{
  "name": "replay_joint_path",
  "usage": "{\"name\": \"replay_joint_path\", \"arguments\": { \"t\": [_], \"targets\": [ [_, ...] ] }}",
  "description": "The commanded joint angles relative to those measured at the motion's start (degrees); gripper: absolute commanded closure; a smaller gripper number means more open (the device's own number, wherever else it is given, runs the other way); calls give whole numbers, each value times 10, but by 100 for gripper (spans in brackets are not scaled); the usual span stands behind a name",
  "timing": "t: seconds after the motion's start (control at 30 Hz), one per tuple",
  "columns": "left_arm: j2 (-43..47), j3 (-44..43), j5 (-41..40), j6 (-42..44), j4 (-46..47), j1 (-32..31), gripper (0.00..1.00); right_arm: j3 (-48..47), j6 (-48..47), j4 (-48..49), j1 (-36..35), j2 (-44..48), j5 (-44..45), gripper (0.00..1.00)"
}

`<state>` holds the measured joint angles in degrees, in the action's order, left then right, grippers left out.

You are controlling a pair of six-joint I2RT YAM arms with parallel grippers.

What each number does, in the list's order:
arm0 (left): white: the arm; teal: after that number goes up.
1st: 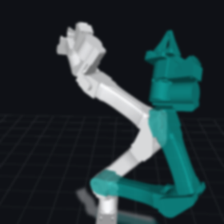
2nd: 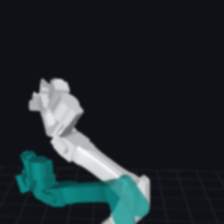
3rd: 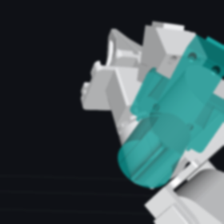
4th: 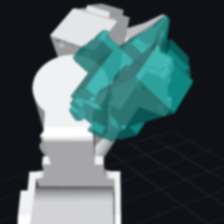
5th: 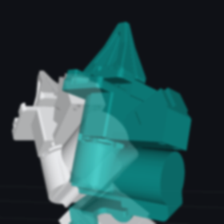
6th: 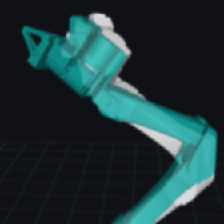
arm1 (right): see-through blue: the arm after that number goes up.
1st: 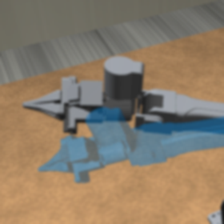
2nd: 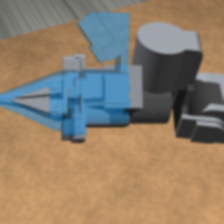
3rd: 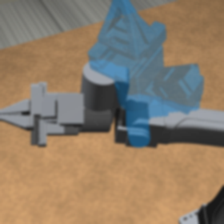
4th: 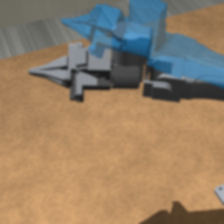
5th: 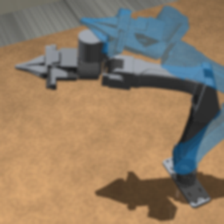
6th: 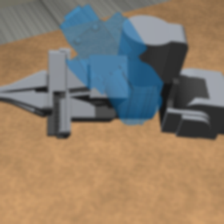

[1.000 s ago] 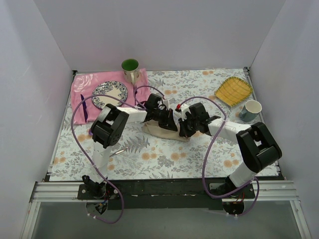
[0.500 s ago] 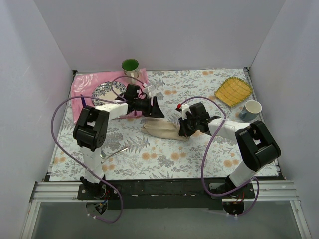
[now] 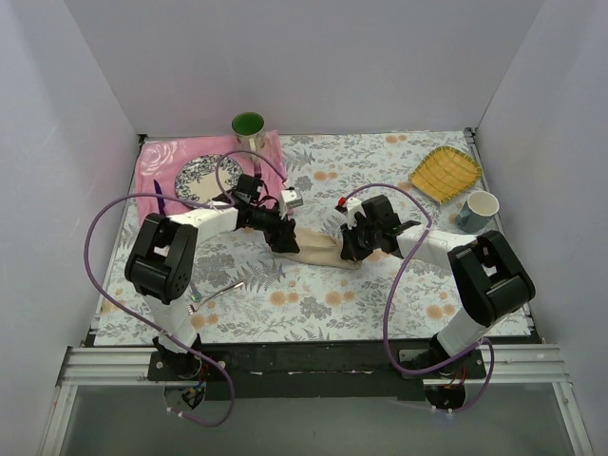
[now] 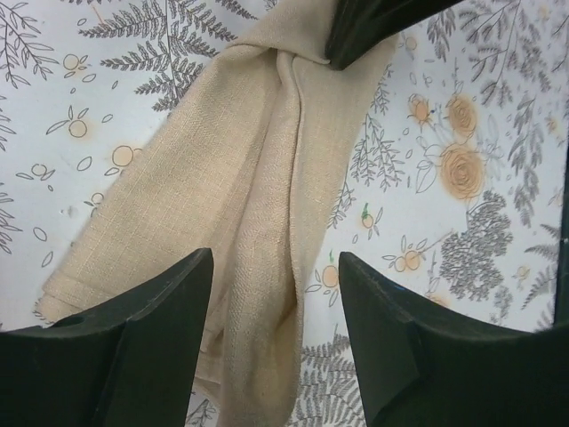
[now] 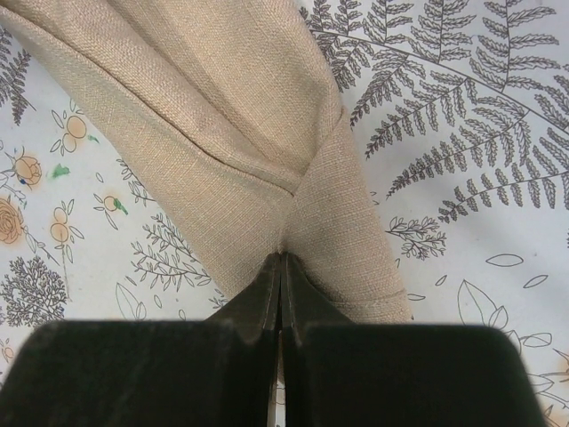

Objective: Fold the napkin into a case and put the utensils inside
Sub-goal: Stuff the top corner of the smaller-rectangle-folded napkin into the folded napkin.

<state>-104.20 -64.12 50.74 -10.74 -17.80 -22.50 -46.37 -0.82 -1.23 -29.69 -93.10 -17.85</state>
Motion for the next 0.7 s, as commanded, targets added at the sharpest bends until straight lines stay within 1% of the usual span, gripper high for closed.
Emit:
{"name": "replay_joint_path", "arguments": {
  "t": [0.0, 0.03, 0.2, 0.27, 0.37, 0.5, 0.6, 0.63, 0.67],
  "targets": [
    [16, -12, 8, 134, 15, -10, 44, 6, -16, -17, 2, -19, 16, 99],
    [10, -28, 8, 142, 4, -11, 44, 5, -17, -16, 2, -19, 16, 99],
    [-8, -35, -27, 172, -8, -36, 45, 4, -22, -17, 2, -18, 11, 99],
    [-13, -37, -32, 183, -8, -44, 50, 5, -22, -16, 3, -18, 11, 99],
    [-25, -47, -42, 200, -24, -57, 51, 4, -23, -16, 2, -18, 10, 99],
    [-37, -60, -54, 188, -30, -70, 55, 3, -26, -18, 2, -17, 8, 99],
    [-44, -62, -57, 187, -30, -76, 66, 2, -29, -18, 2, -16, 4, 99],
    [-46, -62, -57, 184, -26, -76, 76, 2, -29, -19, 2, -16, 4, 99],
    [-48, -61, -63, 181, -22, -78, 81, 2, -30, -19, 3, -16, 1, 99]
  ]
}}
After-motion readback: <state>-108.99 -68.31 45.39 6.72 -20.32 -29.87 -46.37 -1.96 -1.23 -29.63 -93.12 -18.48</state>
